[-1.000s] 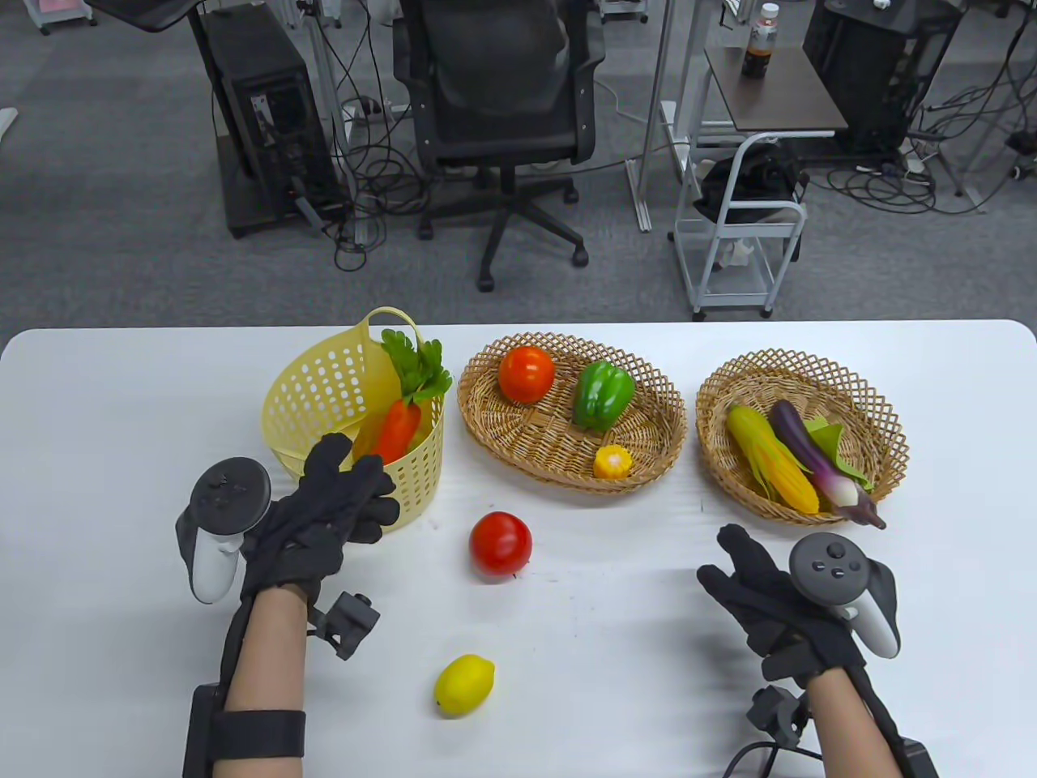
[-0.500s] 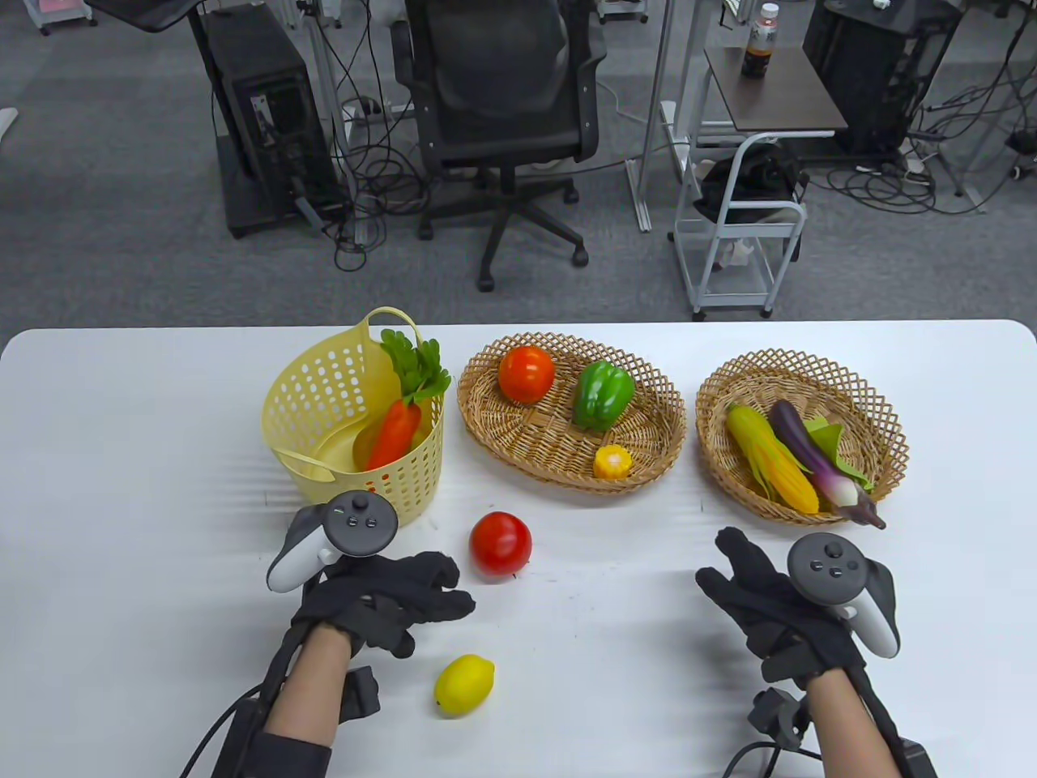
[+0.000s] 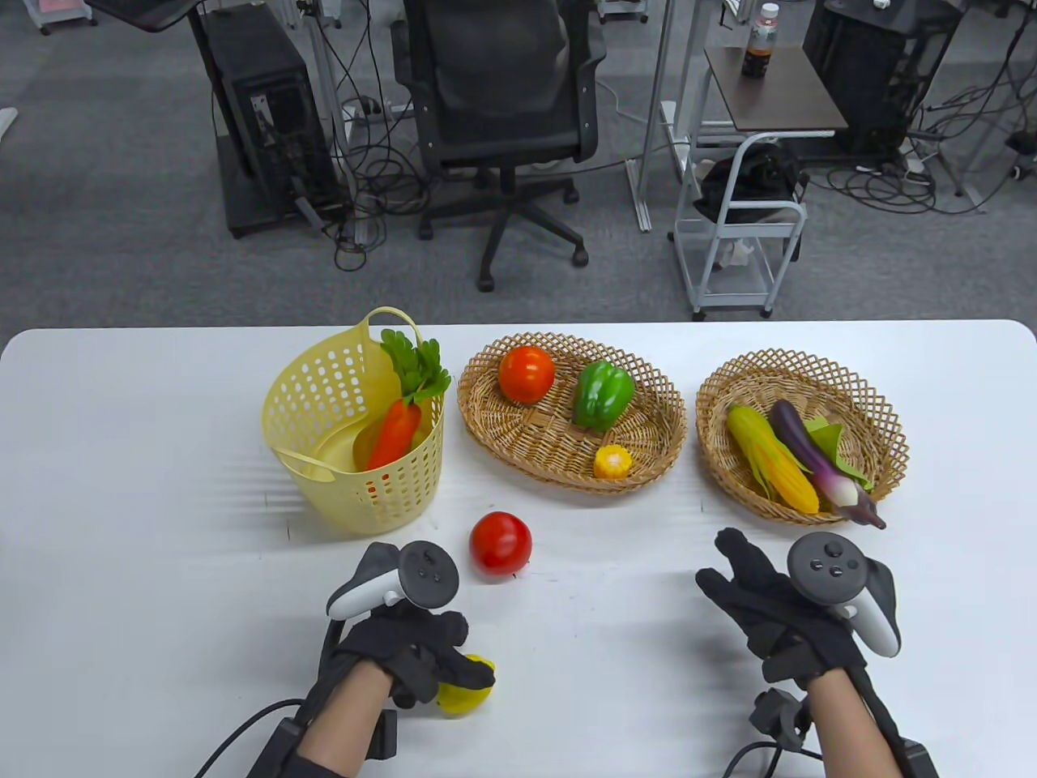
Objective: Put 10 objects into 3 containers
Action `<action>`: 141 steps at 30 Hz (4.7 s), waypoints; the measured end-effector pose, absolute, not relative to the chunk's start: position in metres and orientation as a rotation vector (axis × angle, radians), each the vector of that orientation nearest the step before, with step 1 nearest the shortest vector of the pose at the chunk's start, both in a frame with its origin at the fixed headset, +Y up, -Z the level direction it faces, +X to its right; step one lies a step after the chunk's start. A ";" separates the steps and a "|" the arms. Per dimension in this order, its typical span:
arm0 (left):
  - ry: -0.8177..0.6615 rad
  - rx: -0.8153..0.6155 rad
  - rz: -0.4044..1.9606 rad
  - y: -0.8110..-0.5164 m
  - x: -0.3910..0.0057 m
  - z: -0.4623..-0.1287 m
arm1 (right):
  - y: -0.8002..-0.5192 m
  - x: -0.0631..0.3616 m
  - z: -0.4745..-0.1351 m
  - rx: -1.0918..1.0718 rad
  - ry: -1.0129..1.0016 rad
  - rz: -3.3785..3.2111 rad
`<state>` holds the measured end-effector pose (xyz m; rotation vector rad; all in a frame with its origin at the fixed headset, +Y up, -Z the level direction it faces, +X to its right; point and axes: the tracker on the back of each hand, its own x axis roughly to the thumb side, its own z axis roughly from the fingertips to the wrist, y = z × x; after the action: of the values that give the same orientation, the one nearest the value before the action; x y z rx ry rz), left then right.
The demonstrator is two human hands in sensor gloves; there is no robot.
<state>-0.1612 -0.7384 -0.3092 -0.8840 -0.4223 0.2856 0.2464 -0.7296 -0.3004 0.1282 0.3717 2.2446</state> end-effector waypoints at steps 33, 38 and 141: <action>-0.450 -0.814 0.119 -0.747 -0.149 -0.299 | -0.730 0.246 -0.300 0.117 0.385 2.245; -0.492 -0.794 0.204 -0.742 -0.156 -0.305 | -0.729 0.246 -0.300 0.123 0.373 2.246; -0.170 -0.485 0.068 -0.742 -0.105 -0.393 | -0.735 0.241 -0.301 0.152 0.440 2.281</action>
<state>-0.1050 -0.7416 -0.3931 -0.4855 -0.1697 0.0678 0.2408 -0.7349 -0.3013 0.1517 0.4396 2.2809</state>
